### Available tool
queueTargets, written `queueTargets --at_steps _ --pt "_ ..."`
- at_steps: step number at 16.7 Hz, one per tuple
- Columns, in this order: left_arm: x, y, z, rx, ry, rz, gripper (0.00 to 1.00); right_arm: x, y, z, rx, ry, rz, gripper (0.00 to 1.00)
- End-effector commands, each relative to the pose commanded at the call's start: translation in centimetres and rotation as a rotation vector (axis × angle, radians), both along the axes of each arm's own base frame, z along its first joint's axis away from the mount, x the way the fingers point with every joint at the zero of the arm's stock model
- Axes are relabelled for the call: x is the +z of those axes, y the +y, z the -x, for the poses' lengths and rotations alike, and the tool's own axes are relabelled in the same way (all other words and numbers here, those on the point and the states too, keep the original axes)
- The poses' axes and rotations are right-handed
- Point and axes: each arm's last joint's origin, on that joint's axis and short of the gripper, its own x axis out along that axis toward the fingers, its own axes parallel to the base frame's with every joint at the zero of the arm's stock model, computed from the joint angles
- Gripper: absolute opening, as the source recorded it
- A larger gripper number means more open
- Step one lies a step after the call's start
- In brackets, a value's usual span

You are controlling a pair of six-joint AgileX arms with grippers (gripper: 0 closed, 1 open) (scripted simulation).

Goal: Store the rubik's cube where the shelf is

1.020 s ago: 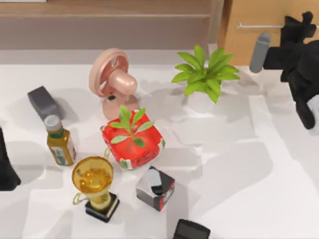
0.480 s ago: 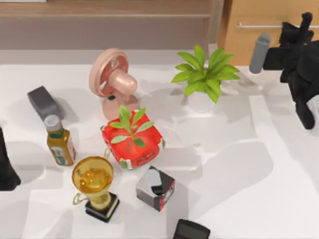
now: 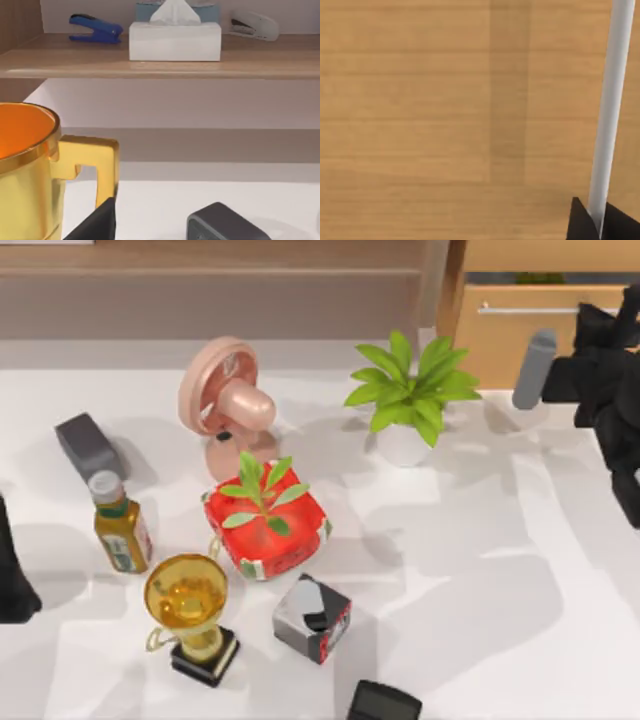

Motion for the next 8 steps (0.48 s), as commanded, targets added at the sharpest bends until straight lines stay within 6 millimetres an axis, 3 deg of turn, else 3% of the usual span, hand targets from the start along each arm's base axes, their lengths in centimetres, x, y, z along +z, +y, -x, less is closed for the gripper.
queueTargets --at_steps 4,8 --pt "0.0 0.0 0.0 0.0 0.0 0.0 1.0 -0.5 0.8 3.0 -0.008 0.011 0.005 0.0" --pt "0.0 0.0 0.0 0.0 0.0 0.0 1.0 -0.5 0.9 3.3 -0.016 0.007 0.006 0.0"
